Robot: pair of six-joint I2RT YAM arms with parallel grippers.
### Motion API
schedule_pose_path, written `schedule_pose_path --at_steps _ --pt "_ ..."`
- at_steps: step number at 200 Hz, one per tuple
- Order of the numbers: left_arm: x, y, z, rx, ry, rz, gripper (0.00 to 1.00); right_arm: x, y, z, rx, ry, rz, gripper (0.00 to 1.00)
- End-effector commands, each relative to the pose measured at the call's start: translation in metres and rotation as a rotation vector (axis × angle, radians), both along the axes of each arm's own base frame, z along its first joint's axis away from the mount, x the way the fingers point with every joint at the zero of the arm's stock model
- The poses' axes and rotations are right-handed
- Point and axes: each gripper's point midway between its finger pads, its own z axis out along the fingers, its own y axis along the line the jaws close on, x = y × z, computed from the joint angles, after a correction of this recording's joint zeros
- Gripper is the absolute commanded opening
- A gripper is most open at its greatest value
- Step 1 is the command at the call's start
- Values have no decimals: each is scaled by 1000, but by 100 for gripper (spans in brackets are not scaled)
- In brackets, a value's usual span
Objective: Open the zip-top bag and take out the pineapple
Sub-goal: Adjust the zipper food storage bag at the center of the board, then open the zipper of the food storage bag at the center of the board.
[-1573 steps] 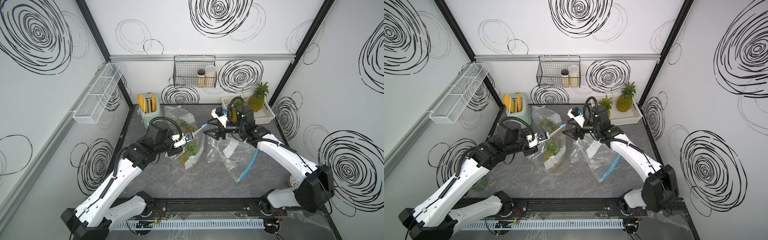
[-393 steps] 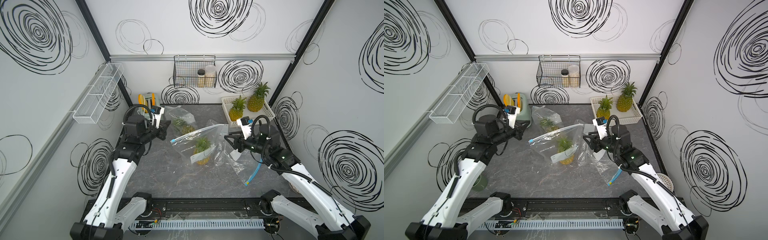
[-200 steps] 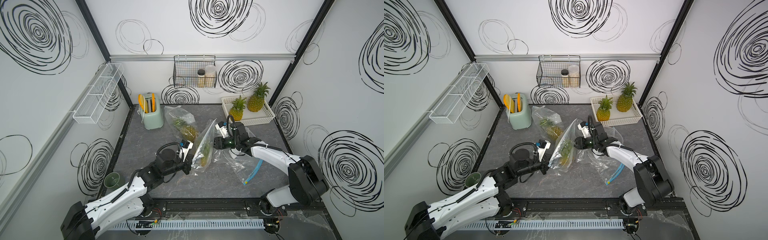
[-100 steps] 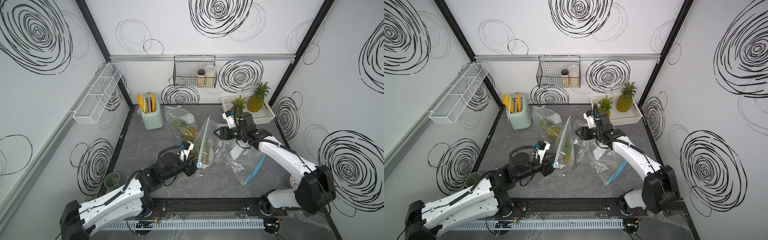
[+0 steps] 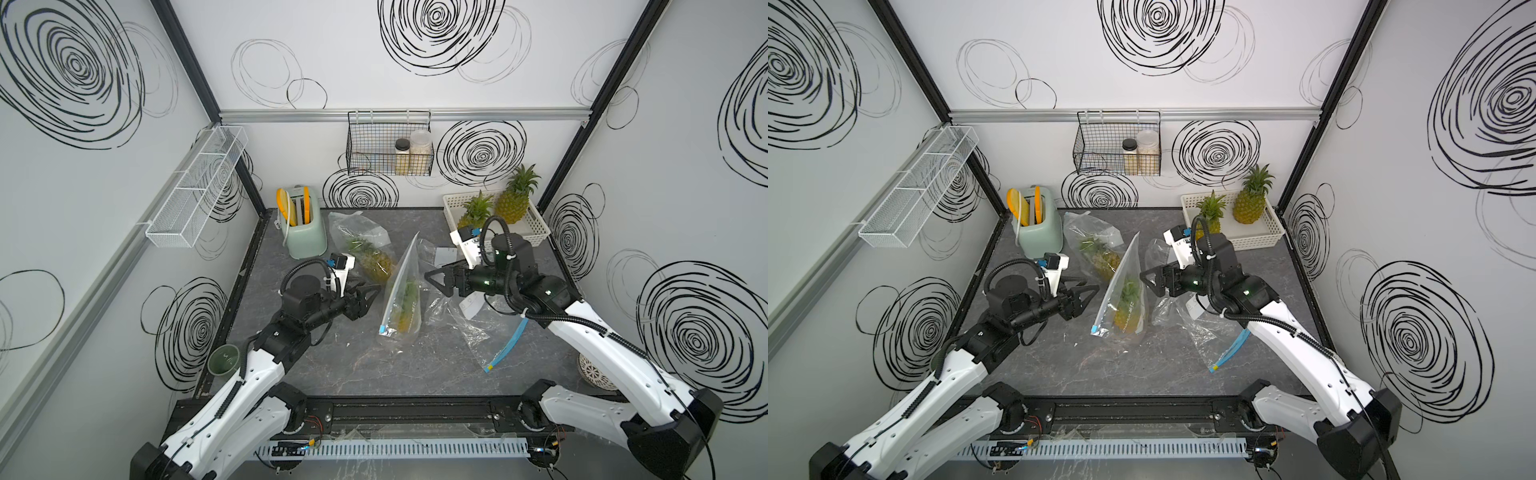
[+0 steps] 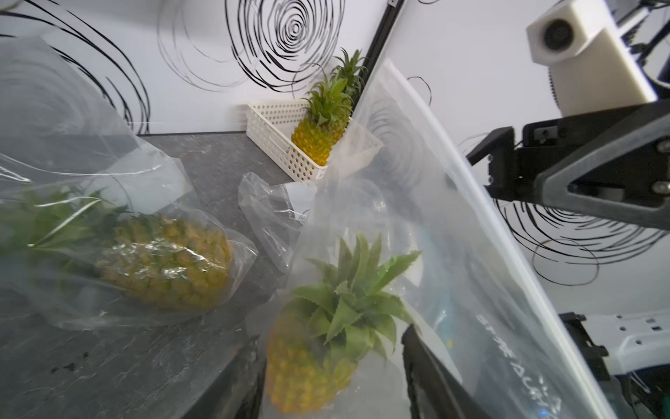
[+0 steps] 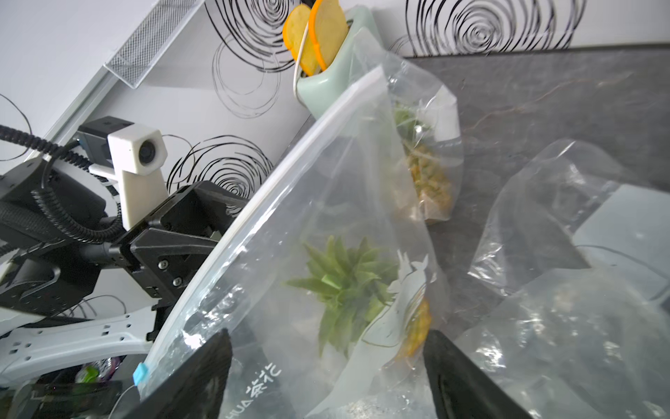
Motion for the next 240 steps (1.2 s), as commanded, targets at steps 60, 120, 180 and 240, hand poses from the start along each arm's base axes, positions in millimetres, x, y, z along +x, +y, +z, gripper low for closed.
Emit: schedule_pose_path --at_steps 60,120,180,240 --pt "-19 -37 25 -150 -64 -284 69 2 37 -29 38 122 40 84" --pt "-18 -53 4 -165 -3 -327 69 3 50 -60 65 207 80 58" --pt "-21 -66 -2 -157 -1 -332 48 11 38 -74 102 231 59 3" --pt "-18 -56 -3 -136 -15 -254 5 12 21 -70 109 196 58 0"
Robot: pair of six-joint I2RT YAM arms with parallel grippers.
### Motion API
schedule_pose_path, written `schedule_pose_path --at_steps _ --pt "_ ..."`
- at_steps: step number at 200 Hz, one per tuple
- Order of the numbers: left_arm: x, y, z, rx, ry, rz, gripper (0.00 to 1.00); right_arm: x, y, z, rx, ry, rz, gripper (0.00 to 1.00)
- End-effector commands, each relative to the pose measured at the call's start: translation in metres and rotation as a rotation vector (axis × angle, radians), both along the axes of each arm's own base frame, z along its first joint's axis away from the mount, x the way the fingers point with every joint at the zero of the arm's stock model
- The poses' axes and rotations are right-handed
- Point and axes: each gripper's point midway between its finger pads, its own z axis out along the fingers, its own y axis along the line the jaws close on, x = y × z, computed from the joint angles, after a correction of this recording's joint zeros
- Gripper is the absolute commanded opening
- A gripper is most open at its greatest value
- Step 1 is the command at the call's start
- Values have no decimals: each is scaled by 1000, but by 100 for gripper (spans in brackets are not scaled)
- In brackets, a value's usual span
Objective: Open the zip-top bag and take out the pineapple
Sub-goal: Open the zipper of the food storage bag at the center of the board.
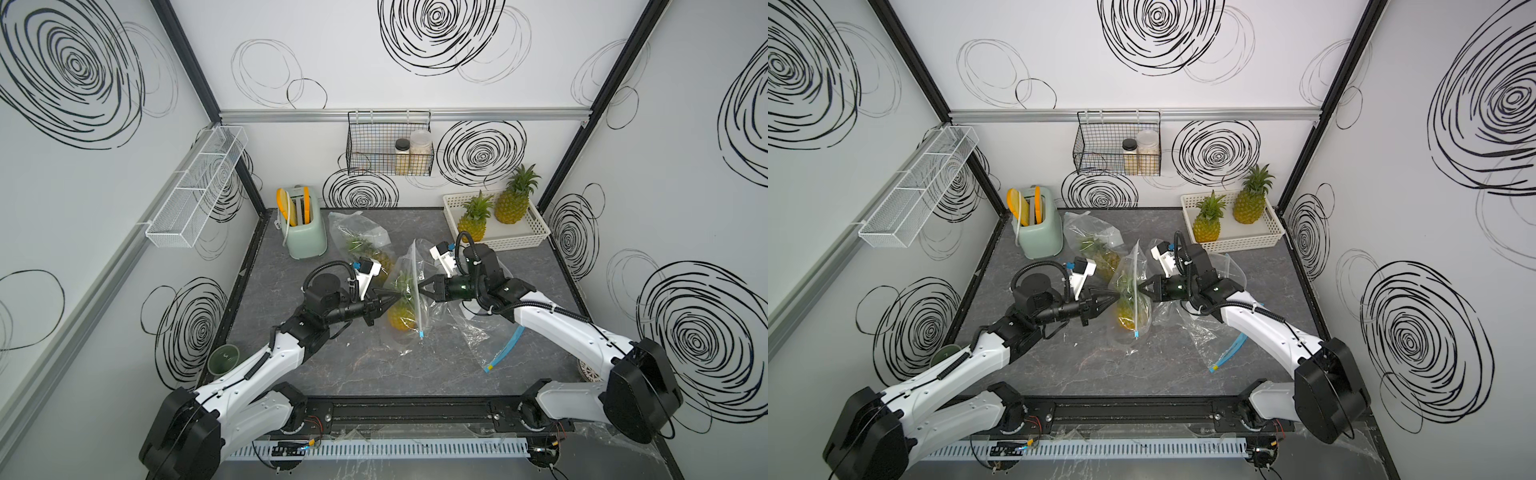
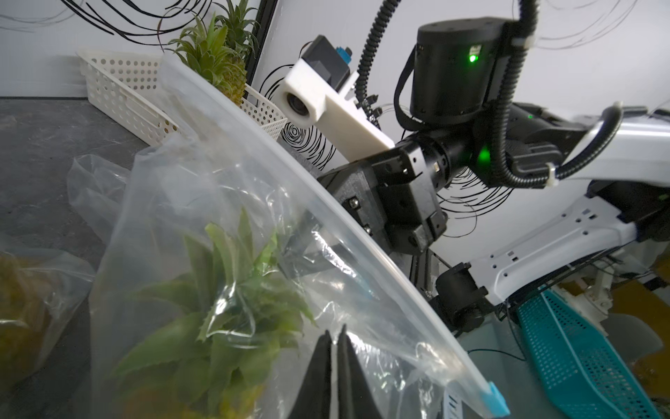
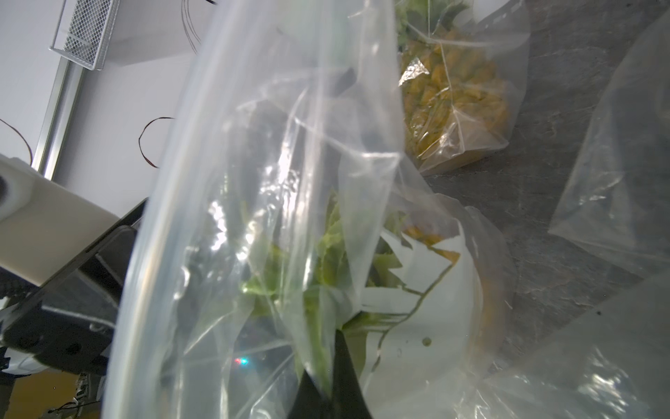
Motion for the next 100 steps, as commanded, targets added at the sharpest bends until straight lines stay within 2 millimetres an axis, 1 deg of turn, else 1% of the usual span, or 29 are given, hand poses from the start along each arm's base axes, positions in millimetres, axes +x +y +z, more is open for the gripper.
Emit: schedule_pose_path --at_steps 1,14,18,24,35,41,46,57,63,74,100 --pt "1 4 9 -13 -52 36 5 -2 -5 13 27 -44 11 0" --pt "0 5 9 -19 -51 39 5 -4 -6 14 30 -53 18 0" --pt "0 5 9 -21 -48 36 7 -4 -6 14 30 -55 21 0" --pt "-1 4 10 -24 -48 32 18 -5 -6 16 32 -60 26 0" --pt "0 3 12 -41 -25 28 43 -6 -6 16 34 -63 33 0" --pt "-1 1 13 -45 -19 17 54 -6 -6 15 32 -63 35 0" --pt "-1 0 14 -48 -17 10 60 -7 -5 15 32 -64 39 0" --pt "0 -4 15 -51 -6 -8 68 -6 -6 15 31 -72 41 0" --pt "1 -6 15 -51 4 -14 74 -7 -5 15 30 -74 44 0" --pt "3 -9 12 -46 23 -22 77 -7 -5 16 28 -84 49 0" --pt "7 -21 2 -26 60 -45 76 -5 -4 20 23 -110 55 0"
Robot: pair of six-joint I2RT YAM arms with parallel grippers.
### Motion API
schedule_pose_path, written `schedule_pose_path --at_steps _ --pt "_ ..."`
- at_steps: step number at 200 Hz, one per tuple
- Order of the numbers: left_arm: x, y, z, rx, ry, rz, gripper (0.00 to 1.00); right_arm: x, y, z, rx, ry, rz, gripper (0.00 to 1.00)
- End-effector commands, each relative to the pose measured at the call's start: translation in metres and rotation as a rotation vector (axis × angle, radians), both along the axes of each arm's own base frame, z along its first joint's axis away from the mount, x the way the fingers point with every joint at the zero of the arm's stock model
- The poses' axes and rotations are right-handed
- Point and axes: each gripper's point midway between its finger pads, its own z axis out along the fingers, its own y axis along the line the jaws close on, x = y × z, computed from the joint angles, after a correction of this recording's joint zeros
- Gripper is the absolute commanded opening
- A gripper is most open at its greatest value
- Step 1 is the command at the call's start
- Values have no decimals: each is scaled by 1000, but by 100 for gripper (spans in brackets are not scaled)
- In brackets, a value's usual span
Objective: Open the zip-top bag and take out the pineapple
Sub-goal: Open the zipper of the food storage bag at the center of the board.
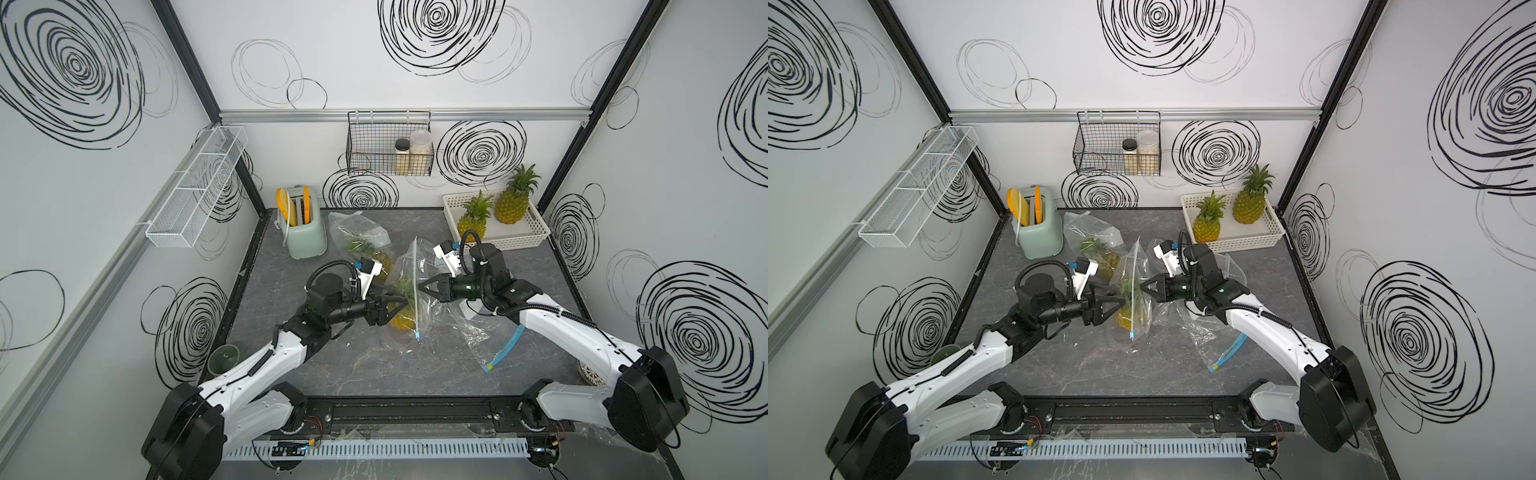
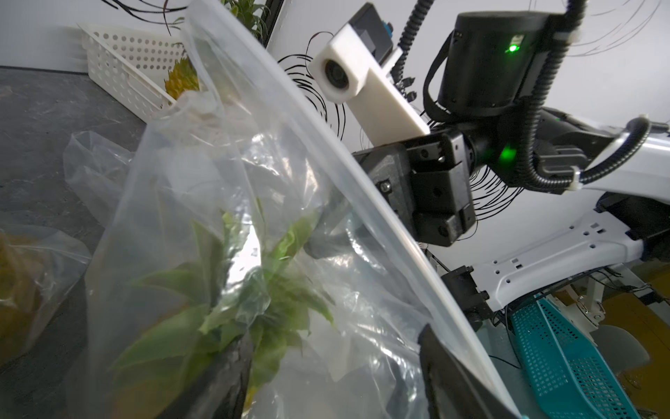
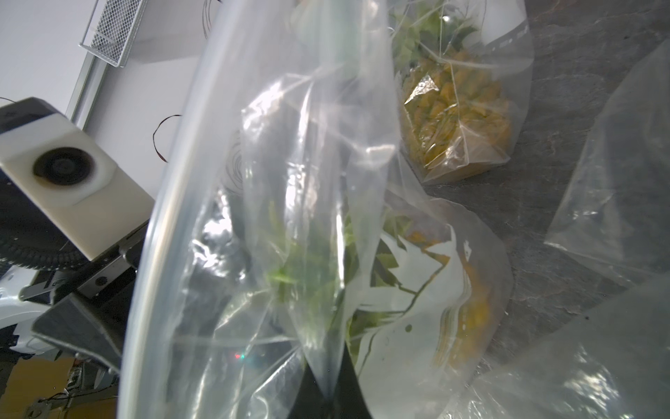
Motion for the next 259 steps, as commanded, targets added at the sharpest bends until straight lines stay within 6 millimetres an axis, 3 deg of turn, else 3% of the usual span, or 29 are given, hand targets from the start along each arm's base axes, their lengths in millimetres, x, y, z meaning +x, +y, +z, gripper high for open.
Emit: schedule_pose_path --at_steps 1,11,25,50,67,113,153,176,221,241,259 --pt "3 -13 16 -35 -23 -38 76 -2 2 9 9 -47 25 0" --pt "5 -18 12 -30 -12 -47 72 -2 3 10 2 -57 27 0" --pt "6 -23 12 -30 -10 -53 60 -2 5 9 -7 -60 31 0" --pt "9 -25 15 -25 -19 -38 18 -3 5 6 -12 -61 37 0" --pt "10 -20 14 -4 -32 -16 0 -5 4 9 -3 -78 39 0" --pt "9 8 11 68 -71 92 0 -3 -15 16 2 -111 0 0" --pt "6 52 -4 95 -63 207 0 8 -58 9 14 -109 -92 0" --pt "1 68 -8 75 -63 245 0 11 -76 4 18 -107 -120 0" --pt "-3 70 -10 37 -59 246 0 4 -73 4 44 -87 -73 0" --pt "-4 67 -8 -2 -39 236 0 0 -72 11 23 -99 -54 18" --pt "-6 63 -4 -24 -53 223 0 -5 -69 30 -5 -157 -40 30"
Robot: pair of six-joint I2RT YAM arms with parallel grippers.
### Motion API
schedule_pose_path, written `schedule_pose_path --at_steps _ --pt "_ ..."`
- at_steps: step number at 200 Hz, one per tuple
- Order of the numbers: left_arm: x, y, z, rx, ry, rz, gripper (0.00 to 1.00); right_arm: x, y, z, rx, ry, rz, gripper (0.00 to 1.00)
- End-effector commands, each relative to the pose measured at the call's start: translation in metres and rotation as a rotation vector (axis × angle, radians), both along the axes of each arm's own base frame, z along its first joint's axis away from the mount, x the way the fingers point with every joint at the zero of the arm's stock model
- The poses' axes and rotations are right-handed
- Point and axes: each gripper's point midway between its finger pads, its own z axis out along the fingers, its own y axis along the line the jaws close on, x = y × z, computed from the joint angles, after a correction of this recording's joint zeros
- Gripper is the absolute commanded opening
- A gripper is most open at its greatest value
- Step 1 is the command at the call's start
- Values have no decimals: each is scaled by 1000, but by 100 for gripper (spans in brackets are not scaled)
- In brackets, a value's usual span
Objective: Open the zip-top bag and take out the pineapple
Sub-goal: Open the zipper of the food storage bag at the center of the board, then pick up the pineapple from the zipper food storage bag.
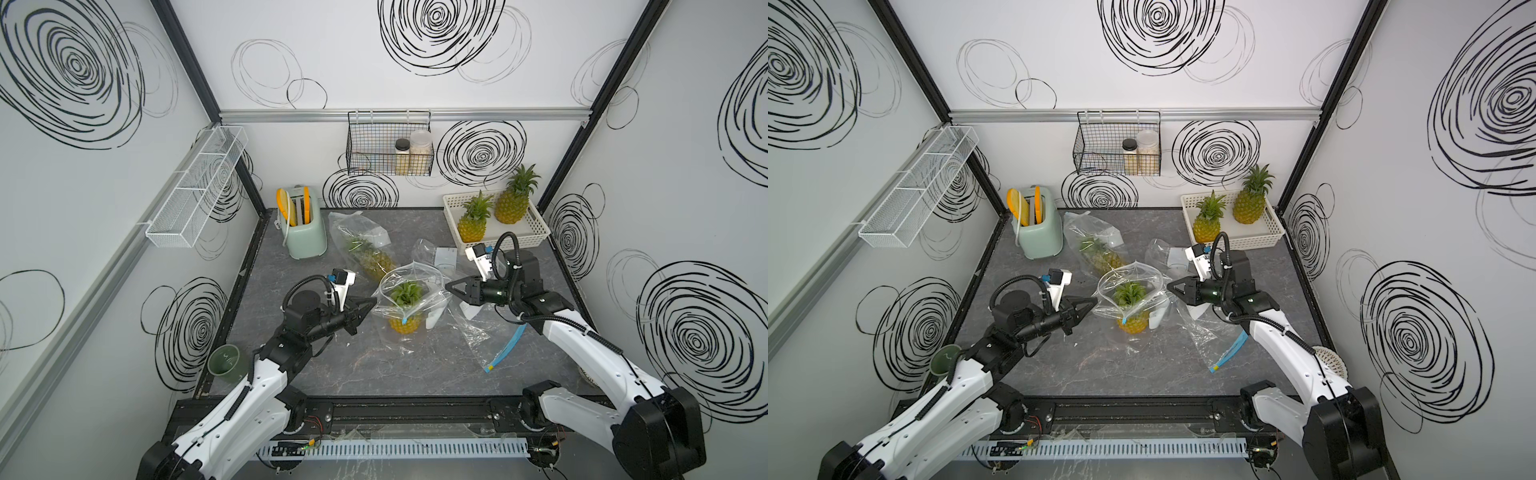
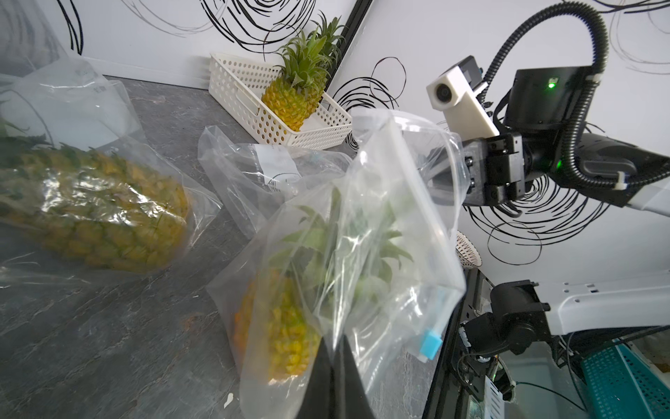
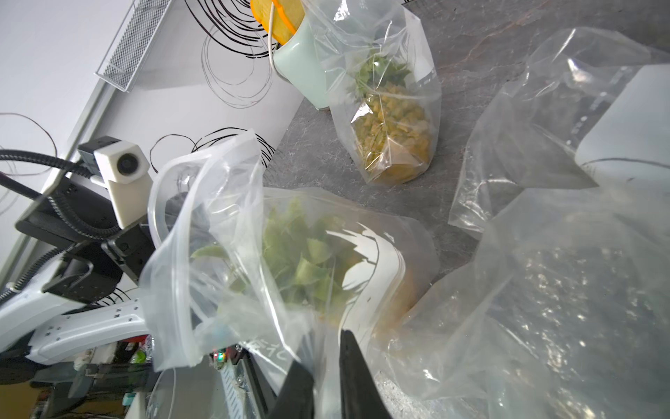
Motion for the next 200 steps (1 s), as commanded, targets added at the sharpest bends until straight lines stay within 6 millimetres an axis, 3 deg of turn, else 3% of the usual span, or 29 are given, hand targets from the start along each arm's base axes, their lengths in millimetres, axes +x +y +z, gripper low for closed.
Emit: schedule_pose_path --at_steps 1,33,58,76,92,113,153,200 --pt "-1 -4 14 -61 -44 -14 0 -8 3 32 -28 -98 34 30" --pt "-6 -11 22 -96 -74 -32 0 -22 15 73 -104 -161 41 39" --pt "-11 -16 22 -108 -79 -39 0 -39 41 102 -131 -199 98 42" --pt "-12 -18 23 -116 -85 -35 0 -50 65 108 -150 -201 152 46" --pt "-13 -19 24 -127 -93 -30 0 -52 85 98 -185 -184 189 50" --pt "-13 -18 25 -139 -103 -17 0 -43 96 73 -258 -137 177 56" --pt "-12 -13 27 -154 -121 19 0 -22 91 48 -377 -103 98 65" --pt "-12 -8 25 -179 -143 46 0 -16 88 26 -446 -64 86 73"
